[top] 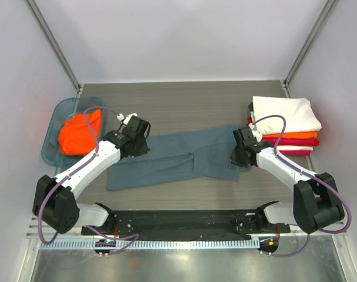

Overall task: Fold and stack the t-shirts
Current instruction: Fold the tshirt

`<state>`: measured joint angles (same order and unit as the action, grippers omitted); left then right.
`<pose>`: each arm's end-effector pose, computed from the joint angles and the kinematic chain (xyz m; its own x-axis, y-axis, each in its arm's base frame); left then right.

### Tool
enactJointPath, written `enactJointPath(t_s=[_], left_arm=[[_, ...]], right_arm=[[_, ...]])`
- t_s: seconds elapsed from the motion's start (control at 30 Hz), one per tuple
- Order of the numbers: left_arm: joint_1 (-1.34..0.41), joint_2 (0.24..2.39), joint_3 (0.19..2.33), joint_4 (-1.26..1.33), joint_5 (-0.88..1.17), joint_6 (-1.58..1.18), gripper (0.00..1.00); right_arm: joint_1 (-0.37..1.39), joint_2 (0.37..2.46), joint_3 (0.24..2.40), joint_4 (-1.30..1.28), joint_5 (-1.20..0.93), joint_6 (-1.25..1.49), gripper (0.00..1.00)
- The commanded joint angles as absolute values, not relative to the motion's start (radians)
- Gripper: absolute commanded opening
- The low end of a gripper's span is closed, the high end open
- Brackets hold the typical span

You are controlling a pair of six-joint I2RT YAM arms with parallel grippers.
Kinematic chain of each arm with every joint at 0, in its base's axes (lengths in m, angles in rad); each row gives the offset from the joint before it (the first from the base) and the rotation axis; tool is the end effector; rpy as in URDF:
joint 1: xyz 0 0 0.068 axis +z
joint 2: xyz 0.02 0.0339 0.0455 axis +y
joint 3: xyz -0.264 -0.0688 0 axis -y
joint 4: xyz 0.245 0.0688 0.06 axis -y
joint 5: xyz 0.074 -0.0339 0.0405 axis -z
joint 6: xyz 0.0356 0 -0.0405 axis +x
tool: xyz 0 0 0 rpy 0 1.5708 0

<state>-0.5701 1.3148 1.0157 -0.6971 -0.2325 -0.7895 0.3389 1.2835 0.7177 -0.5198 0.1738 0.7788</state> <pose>0.2267 -0.1356 0.2628 -0.7957 -0.3106 -0.5200 -0.2061 0.9461 -0.2497 0.2237 0.0723 0.1895 -0.7704 0.4620 -0.4394 0.4071 0.8868 0.2187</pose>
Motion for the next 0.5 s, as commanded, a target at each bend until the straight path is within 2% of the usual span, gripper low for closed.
enactJointPath(t_s=[0.0,0.33,0.47], left_arm=[[-0.465,1.371,1.008,-0.713,-0.360,-0.756,0.00],[-0.273,1.638,1.172,-0.683,-0.273,-0.692,0.00],[-0.245,1.695,1.164,-0.641,-0.209,-0.683,0.00]], right_arm=[[0.347,1.307,0.759,-0.486,0.224,0.769,0.01],[0.351,1.350,0.733,-0.462,0.219,0.752,0.01],[0.351,1.387,0.726,-0.448,0.224,0.758,0.01]])
